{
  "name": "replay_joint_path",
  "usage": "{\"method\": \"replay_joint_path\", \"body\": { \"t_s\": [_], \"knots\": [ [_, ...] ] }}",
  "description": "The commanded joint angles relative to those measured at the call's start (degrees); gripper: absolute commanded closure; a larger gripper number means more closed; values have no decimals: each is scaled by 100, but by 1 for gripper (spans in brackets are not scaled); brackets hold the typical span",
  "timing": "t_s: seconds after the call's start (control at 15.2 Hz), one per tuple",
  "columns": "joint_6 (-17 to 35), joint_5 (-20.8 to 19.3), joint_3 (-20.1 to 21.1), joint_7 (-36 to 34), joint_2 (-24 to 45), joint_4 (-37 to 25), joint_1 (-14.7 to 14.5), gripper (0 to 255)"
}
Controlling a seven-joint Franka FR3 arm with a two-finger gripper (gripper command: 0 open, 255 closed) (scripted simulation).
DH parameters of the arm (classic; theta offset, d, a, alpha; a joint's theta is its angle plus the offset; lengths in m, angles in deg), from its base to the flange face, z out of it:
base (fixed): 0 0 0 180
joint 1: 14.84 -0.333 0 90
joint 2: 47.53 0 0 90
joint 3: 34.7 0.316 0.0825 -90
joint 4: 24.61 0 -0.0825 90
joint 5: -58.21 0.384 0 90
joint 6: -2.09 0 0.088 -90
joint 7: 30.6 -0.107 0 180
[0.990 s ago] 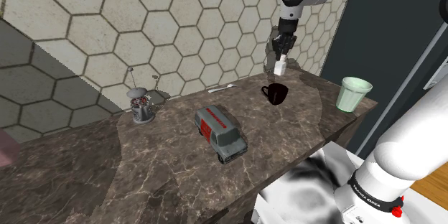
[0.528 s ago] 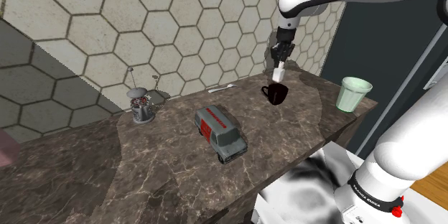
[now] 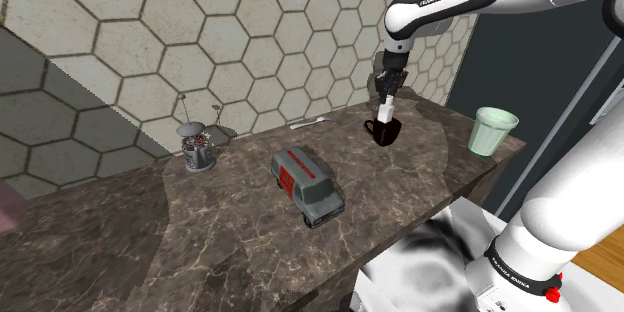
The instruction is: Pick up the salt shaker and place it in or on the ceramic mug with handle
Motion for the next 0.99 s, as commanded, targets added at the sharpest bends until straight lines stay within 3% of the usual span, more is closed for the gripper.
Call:
{"method": "replay_joint_path", "body": {
  "t_s": [0.0,0.26,0.33,0.66,0.92],
  "knots": [
    [15,0,0,0,2,10,0,255],
    [15,0,0,0,2,10,0,255],
    [15,0,0,1,2,10,0,0],
    [15,0,0,1,2,10,0,0],
    [-709,-10,8,-8,-105,-607,-3,0]
  ]
}}
